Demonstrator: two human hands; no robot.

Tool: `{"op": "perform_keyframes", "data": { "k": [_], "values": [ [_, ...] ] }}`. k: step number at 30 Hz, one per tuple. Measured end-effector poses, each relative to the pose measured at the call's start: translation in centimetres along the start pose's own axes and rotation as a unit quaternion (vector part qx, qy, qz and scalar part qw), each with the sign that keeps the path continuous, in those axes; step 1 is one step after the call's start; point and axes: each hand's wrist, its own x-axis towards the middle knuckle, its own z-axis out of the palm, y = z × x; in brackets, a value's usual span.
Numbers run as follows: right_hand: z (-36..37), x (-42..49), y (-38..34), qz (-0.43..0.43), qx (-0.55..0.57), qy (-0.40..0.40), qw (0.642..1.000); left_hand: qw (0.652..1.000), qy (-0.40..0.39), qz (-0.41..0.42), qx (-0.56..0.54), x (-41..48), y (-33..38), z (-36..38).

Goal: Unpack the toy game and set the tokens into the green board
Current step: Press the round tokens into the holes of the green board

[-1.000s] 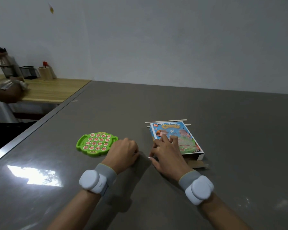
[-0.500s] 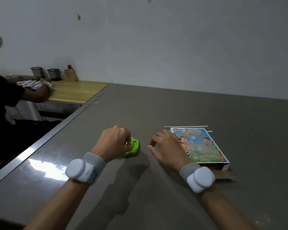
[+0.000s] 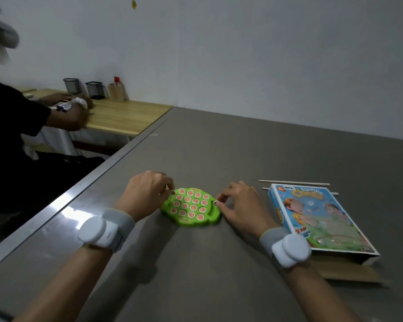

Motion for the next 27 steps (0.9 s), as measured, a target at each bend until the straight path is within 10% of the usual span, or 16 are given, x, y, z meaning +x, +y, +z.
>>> {"op": "perform_keyframes", "data": {
  "k": [27],
  "values": [
    [0.4, -0.7, 0.2, -0.006, 0.048, 0.032, 0.998, 0.998, 0.009, -0.033, 0.061, -0.2, -0.8, 1.6]
  ]
}}
